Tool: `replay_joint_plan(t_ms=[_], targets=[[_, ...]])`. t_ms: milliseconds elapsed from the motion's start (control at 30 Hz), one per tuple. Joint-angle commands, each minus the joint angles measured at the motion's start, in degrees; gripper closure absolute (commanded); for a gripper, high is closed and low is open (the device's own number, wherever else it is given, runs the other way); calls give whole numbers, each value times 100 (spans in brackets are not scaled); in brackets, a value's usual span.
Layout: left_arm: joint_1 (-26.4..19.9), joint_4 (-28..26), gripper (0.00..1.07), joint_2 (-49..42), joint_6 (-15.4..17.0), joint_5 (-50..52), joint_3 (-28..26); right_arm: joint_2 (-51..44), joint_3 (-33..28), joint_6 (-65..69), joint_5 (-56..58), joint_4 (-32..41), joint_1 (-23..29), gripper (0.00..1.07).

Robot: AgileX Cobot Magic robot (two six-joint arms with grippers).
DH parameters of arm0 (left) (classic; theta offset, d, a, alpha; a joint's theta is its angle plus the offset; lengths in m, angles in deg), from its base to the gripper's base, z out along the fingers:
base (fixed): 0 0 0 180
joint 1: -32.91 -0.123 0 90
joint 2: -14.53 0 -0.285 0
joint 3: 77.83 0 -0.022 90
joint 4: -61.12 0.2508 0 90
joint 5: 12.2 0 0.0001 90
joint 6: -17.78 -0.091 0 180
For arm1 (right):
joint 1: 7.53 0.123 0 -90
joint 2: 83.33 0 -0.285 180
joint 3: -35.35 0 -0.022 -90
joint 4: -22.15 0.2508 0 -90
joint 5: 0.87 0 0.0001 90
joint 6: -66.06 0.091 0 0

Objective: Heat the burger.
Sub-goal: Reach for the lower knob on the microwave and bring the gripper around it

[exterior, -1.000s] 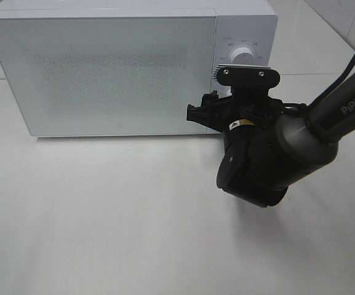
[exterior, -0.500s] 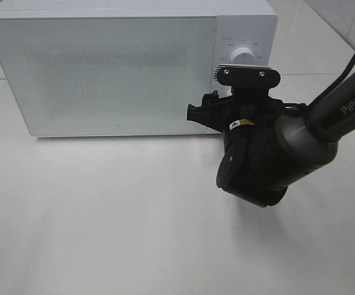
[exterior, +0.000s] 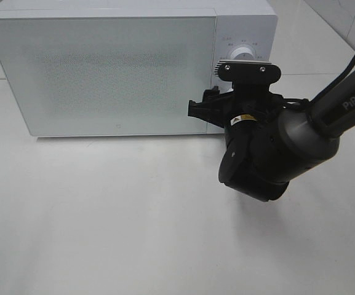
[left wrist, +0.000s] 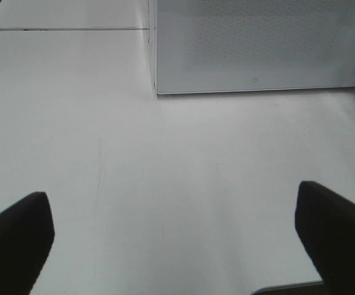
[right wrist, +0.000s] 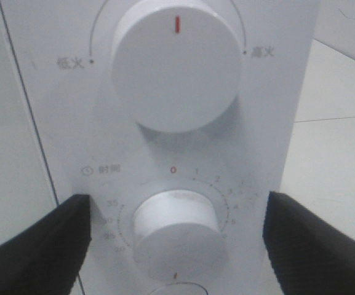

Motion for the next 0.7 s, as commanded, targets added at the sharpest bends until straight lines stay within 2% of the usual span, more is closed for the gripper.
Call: replay_joint_plan(t_ms=[33, 700], targets=[[-11, -46, 6, -97, 40, 57, -6, 57, 52, -57, -1134, -86, -74, 32], [-11, -46, 6, -97, 40, 57, -6, 6, 52, -258, -1134, -195, -57, 32]])
